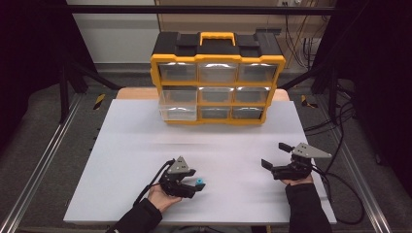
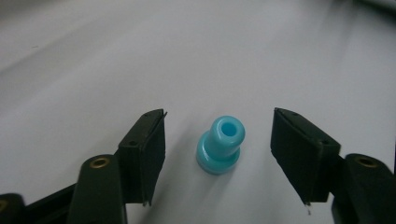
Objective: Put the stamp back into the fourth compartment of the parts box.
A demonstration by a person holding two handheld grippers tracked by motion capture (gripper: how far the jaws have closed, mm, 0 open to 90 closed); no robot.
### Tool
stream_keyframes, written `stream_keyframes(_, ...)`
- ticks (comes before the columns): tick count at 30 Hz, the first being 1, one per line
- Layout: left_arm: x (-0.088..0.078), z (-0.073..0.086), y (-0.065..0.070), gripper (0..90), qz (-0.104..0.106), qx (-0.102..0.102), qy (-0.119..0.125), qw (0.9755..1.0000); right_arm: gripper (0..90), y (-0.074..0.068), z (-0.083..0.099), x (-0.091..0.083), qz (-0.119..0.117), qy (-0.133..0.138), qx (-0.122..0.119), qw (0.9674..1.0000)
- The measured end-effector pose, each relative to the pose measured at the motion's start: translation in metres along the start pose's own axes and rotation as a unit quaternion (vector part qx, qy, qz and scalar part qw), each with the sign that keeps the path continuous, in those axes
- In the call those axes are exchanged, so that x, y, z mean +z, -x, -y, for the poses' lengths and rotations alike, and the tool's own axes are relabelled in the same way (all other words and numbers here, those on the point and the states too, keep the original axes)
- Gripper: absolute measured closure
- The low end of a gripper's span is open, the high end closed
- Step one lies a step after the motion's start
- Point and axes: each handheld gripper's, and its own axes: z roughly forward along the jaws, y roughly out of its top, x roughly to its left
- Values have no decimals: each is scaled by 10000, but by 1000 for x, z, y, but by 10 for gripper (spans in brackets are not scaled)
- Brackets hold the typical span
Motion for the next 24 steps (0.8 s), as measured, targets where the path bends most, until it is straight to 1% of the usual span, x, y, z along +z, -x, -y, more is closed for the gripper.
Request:
stream_keyframes(5, 2, 0, 0, 449, 57, -2, -80, 10000, 1, 0, 0, 0, -4, 8, 3, 10000)
stream_keyframes(9, 3, 0, 0, 525, 73, -17, -94, 9999, 1, 0, 0, 0, -4, 17, -3, 10000)
stream_keyframes(10, 4, 0, 0, 525, 76, -36, -92, 9999, 1, 0, 0, 0, -4, 17, -3, 10000)
stream_keyframes(14, 4, 0, 1, 586, 53, -42, -78, 9999, 2, 0, 0, 0, -2, 24, -5, 10000)
stream_keyframes(22, 6, 0, 1, 669, 12, -20, -141, 9999, 1, 0, 0, 0, -6, 27, -6, 10000)
stream_keyframes(24, 6, 0, 1, 691, 32, -57, -123, 9999, 2, 0, 0, 0, -3, 26, -3, 10000)
